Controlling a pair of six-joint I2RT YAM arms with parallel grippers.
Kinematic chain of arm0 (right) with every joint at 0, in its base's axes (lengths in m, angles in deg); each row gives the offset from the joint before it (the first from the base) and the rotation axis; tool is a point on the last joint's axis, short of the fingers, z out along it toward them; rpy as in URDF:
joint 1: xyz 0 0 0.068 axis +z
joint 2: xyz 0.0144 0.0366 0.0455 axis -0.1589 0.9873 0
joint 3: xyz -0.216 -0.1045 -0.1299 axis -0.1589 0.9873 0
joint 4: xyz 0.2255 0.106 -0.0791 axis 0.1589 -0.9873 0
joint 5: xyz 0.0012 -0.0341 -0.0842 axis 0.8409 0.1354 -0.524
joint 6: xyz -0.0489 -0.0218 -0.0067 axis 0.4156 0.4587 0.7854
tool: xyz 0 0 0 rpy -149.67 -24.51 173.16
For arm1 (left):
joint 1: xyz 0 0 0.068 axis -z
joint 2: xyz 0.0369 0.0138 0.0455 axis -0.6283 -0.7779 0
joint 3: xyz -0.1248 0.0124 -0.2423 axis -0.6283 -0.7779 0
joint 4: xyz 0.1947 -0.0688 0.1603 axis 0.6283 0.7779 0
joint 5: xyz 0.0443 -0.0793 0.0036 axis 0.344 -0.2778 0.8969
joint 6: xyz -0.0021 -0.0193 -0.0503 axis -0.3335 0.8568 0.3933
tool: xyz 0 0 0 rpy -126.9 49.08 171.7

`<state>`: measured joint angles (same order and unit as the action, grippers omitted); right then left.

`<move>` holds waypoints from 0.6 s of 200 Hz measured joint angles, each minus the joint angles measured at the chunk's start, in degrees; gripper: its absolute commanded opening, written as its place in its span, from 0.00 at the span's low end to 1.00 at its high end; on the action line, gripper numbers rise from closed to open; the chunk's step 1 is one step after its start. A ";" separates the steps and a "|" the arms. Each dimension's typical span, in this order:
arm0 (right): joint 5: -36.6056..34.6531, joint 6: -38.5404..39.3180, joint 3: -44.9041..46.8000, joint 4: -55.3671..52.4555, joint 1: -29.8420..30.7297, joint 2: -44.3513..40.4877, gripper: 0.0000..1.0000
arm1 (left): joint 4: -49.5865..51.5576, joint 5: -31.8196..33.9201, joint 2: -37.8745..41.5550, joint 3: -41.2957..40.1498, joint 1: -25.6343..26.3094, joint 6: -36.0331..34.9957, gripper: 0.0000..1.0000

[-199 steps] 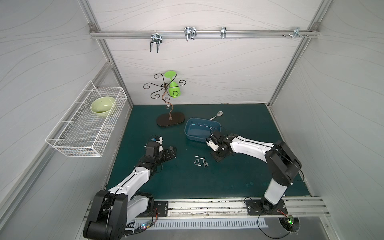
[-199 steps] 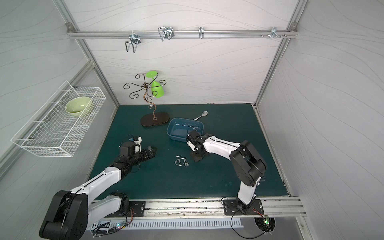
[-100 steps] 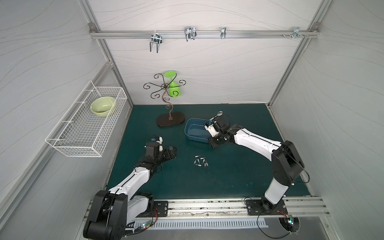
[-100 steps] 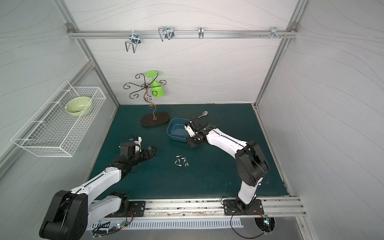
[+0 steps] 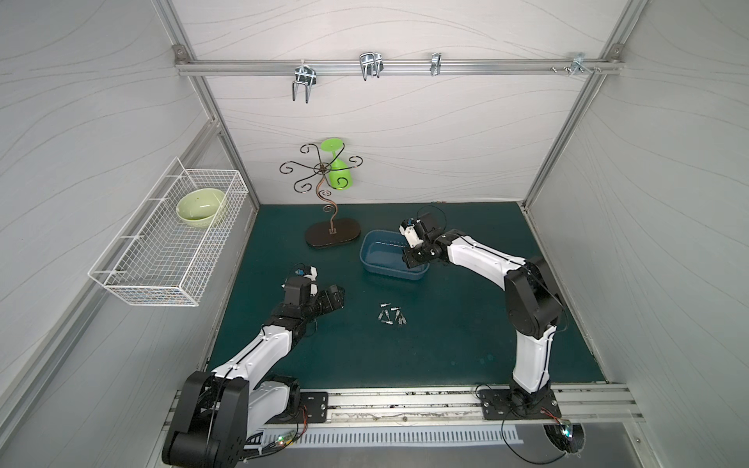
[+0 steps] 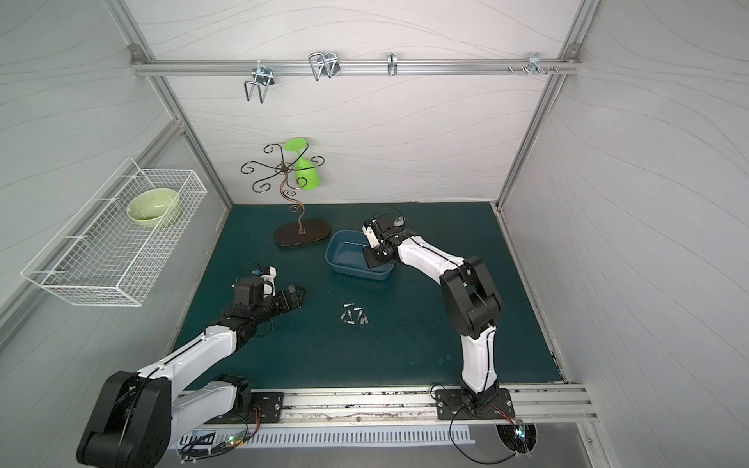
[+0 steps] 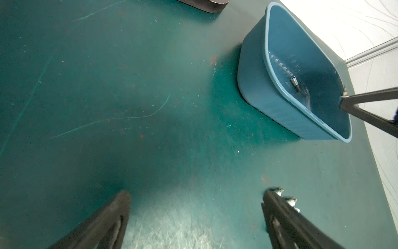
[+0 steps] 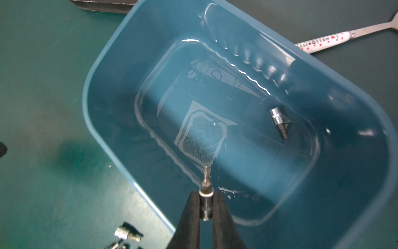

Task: Put the bit on the desktop into the storage box
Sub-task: Place the screwdriver bit in the storage box.

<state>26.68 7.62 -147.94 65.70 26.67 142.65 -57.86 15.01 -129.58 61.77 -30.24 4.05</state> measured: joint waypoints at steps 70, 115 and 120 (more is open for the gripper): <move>-0.57 -0.81 -2.03 0.96 -0.11 1.75 0.41 | 0.00 -0.02 0.04 0.00 0.00 0.00 0.99; -0.50 -0.74 1.70 1.05 -0.09 -0.46 0.44 | 0.00 -0.02 0.26 0.00 0.00 0.00 0.99; -0.35 -0.55 2.54 1.03 -0.02 -1.16 0.44 | 0.00 -0.02 0.26 0.00 0.00 -0.02 0.99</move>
<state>26.33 7.08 -145.41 66.72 26.65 141.49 -57.86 14.99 -129.32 61.77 -30.24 4.02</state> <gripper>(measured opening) 0.440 0.994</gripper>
